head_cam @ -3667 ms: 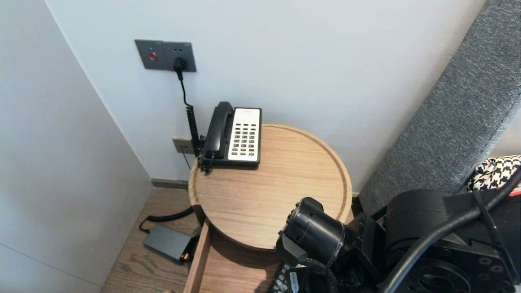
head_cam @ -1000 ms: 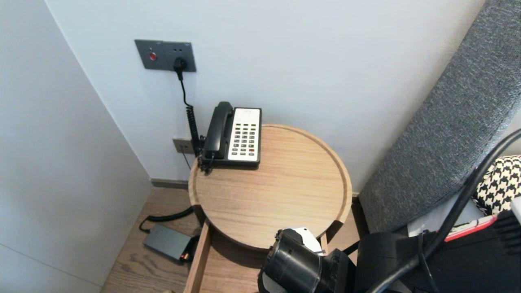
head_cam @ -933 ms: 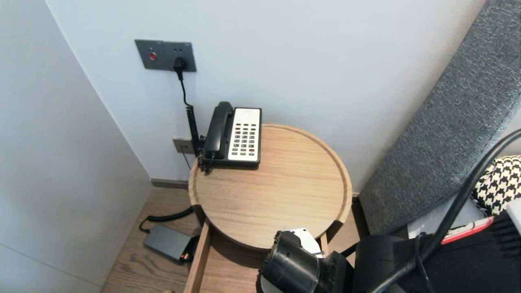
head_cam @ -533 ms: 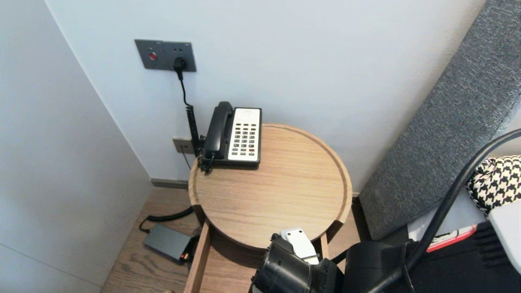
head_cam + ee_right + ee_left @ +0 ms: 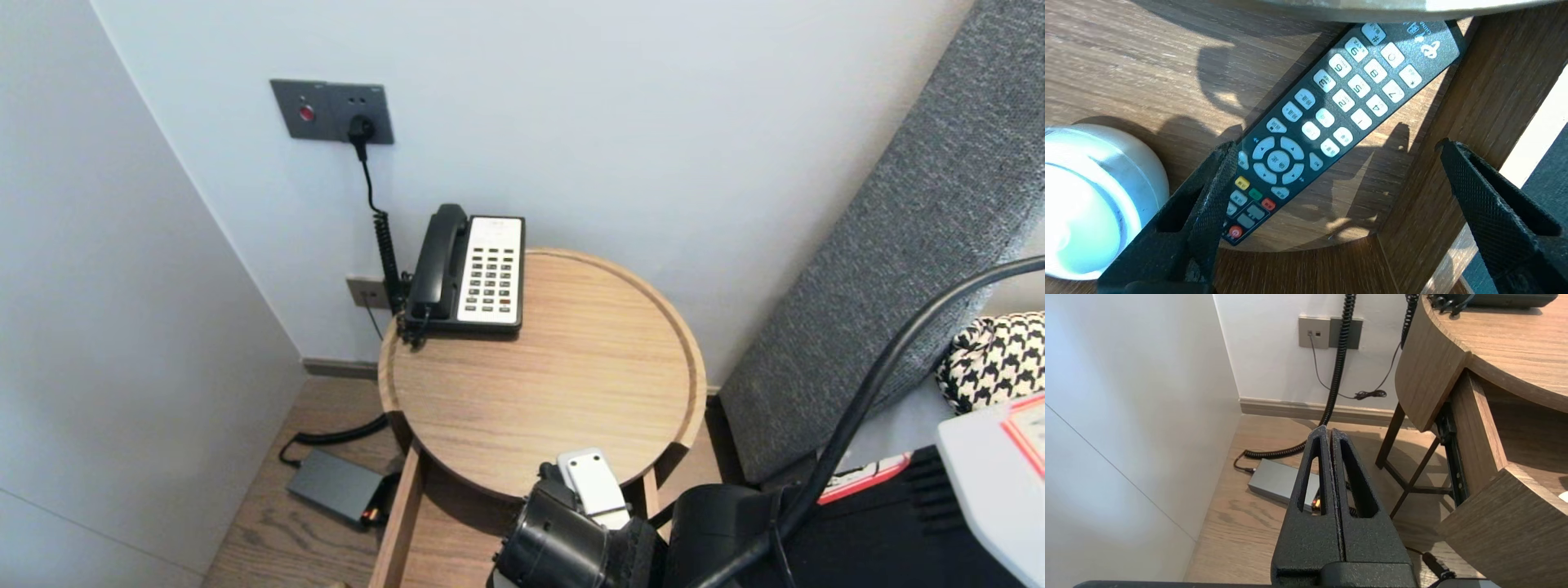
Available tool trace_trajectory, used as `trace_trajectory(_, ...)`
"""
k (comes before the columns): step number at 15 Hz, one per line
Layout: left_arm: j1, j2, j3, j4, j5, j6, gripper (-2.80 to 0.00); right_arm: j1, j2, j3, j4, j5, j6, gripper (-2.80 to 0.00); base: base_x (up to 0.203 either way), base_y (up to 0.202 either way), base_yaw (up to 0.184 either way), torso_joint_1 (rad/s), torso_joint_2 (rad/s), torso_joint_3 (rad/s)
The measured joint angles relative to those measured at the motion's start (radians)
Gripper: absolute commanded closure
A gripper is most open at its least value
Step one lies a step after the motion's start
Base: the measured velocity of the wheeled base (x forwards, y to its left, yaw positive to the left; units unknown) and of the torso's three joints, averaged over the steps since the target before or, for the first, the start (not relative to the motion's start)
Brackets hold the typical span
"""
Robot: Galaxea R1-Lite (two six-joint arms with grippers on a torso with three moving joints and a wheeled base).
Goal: Take the remote control out of the drawer one by one and place them on the table
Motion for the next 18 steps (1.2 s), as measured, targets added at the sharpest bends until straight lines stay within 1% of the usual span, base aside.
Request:
trace_trajectory(4,0.001,0.0,0.0,0.0,0.0,0.0,0.0,-0.004,0.03,-0.004,-0.003,-0.03,0.002,-2.8,0.0,0.0,0.0,0.0,0.0,0.0)
trace_trajectory(7,0.0,0.0,0.0,0.0,0.0,0.0,0.0,-0.004,0.057,-0.013,-0.004,-0.081,0.006,-2.8,0.0,0.0,0.0,0.0,0.0,0.0)
trace_trajectory(18,0.0,0.0,0.0,0.0,0.0,0.0,0.0,-0.01,0.121,-0.07,-0.002,-0.091,0.008,-2.8,0.0,0.0,0.0,0.0,0.0,0.0)
